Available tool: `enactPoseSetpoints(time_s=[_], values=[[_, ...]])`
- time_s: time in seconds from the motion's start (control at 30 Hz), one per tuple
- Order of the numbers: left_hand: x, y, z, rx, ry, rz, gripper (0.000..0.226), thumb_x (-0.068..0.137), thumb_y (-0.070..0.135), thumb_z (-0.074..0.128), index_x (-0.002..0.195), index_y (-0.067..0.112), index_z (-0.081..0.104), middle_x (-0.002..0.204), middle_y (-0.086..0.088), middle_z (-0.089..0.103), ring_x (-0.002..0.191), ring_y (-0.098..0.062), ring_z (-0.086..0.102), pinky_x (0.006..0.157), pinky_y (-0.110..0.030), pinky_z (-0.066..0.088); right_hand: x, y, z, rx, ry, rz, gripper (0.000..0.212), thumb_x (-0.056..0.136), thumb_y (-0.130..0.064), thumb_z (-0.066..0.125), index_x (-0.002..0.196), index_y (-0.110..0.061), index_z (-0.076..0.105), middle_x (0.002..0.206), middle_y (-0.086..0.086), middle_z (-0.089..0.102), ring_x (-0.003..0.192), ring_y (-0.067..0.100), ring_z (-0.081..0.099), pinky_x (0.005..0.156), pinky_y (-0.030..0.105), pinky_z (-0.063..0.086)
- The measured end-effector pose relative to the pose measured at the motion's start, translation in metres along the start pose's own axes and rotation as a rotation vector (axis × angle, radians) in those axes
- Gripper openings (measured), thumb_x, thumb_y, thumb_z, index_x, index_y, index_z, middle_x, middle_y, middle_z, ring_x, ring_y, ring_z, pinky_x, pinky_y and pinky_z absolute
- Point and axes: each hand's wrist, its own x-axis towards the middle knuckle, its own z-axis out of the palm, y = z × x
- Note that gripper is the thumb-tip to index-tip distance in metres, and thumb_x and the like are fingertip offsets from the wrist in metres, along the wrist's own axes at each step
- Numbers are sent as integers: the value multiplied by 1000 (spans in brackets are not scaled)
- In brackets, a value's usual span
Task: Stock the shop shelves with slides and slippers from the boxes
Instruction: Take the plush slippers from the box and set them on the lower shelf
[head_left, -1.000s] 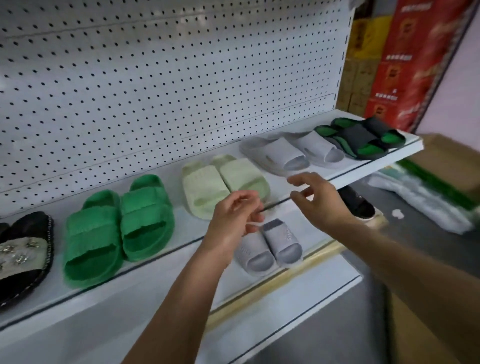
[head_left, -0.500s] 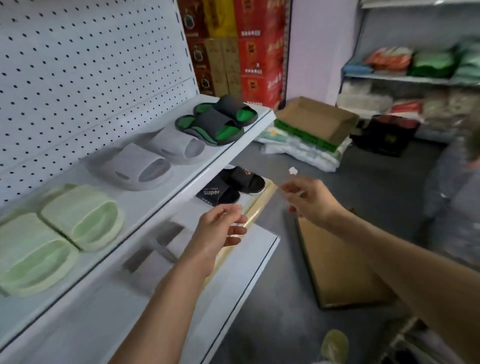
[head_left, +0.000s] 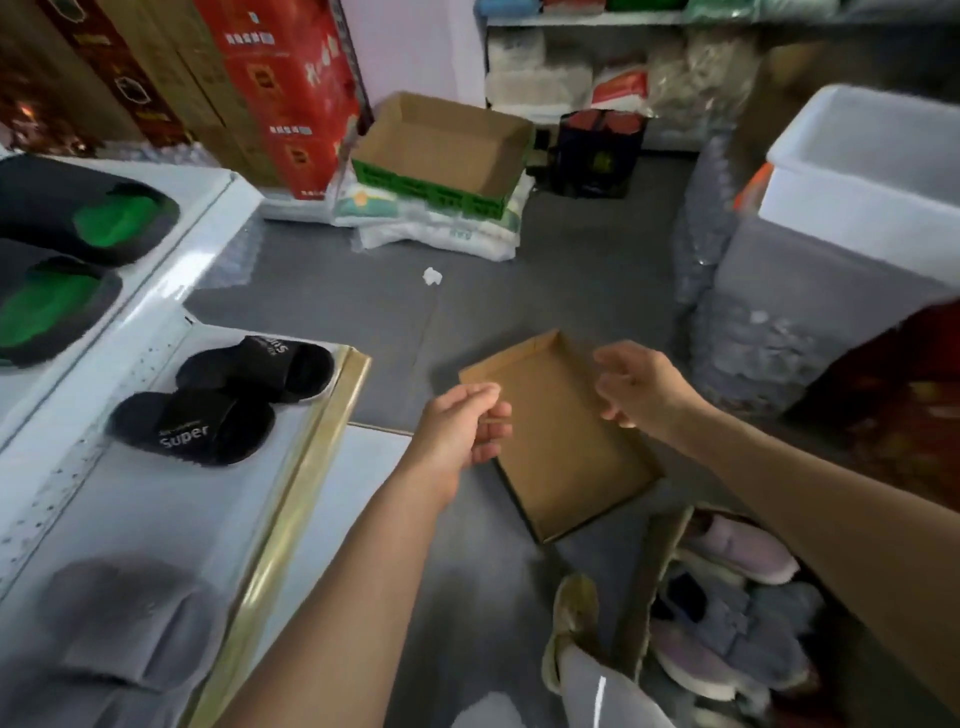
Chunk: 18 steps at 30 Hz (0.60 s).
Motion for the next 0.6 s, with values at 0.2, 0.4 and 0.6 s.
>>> enactPoseSetpoints(time_s=[0.2, 0.4, 0.6], values=[[19, -48, 48, 173, -190, -58, 9, 98, 21, 55, 103, 18, 63, 85, 0, 67, 69, -14, 61, 60, -24, 47, -45, 100, -34, 56, 157, 195, 25, 92, -8, 55, 114, -19, 57, 77, 4, 62, 59, 18, 60, 51, 26, 46], [22, -140, 103, 288, -346, -236, 9, 98, 20, 55, 101, 18, 63, 82, -1, 66, 65, -13, 60, 56, -22, 47, -125, 209, -55, 59, 305, 451, 21, 94, -6, 55, 114, -10, 61, 88, 11, 65, 62, 19, 62, 43, 19, 46], [33, -215, 146, 371, -431, -360, 15, 97, 25, 58, 108, 16, 64, 87, -2, 69, 71, -15, 63, 64, -27, 51, -169, 305, -54, 143, 373, 667, 15, 95, -4, 52, 104, -5, 63, 78, 16, 63, 62, 25, 61, 46, 26, 44]])
